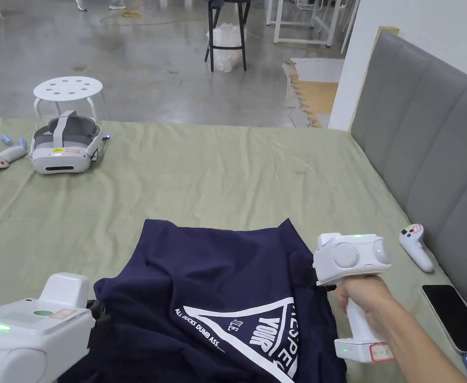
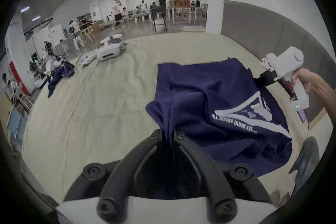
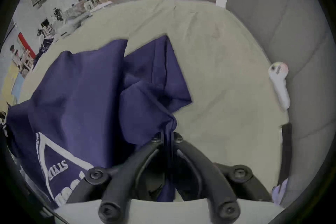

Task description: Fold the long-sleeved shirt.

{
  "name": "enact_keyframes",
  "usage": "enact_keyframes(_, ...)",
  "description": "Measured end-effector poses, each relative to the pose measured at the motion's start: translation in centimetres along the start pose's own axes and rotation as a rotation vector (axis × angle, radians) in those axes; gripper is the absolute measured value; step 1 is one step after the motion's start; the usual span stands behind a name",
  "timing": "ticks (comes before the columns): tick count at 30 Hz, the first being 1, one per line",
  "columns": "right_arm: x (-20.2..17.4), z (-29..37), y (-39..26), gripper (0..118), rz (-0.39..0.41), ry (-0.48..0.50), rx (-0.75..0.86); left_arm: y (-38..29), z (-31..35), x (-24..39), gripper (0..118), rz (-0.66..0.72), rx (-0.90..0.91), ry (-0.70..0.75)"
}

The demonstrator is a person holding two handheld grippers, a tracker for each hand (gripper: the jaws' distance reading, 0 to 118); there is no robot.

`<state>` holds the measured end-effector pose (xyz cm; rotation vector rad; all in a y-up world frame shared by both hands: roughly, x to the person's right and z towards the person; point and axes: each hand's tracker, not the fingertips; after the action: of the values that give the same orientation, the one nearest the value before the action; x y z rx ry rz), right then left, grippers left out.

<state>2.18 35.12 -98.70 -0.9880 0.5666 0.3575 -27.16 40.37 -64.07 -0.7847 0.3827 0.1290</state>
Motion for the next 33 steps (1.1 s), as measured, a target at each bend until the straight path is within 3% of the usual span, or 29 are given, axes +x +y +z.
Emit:
enact_keyframes(4, 2.6, 8.1, 4.6, 4, -0.037, -0.012, 0.232, 4.0, 2.0, -2.9, 14, 0.029, 0.07, 0.047)
enact_keyframes(7, 4.0, 16.0, 8.9, 4, 0.001, -0.035, 0.407, 9.5, 4.6, -5.7, 14, 0.089, 0.182, 0.092)
enact_keyframes(10, 4.9, 22.2, 14.5, 4, 0.021, -0.086, 0.546, 15.1, 6.5, -8.1, 14, 0.065, 0.267, 0.211)
enact_keyframes(15, 5.6, 30.8, 23.1, 4, -0.013, -0.213, 0.749, 25.2, 10.4, -11.6, 14, 0.144, 0.382, 0.232)
enact_keyframes(21, 5.0, 37.8, 30.5, 4, -0.099, -0.236, 0.921, 36.2, 14.5, -12.3, 14, 0.228, 0.486, 0.213)
enact_keyframes(24, 4.5, 40.2, 32.3, 4, -0.062, -0.292, 0.929, 39.1, 15.7, -11.8, 14, 0.203, 0.529, 0.258)
enact_keyframes(28, 5.2, 41.2, 32.5, 4, -0.119, -0.271, 0.942, 41.4, 16.1, -11.4, 14, 0.196, 0.542, 0.264)
enact_keyframes(33, 6.1, 35.4, 30.3, 4, -0.136, -0.249, 0.843, 38.7, 12.8, -10.5, 14, 0.152, 0.493, 0.255)
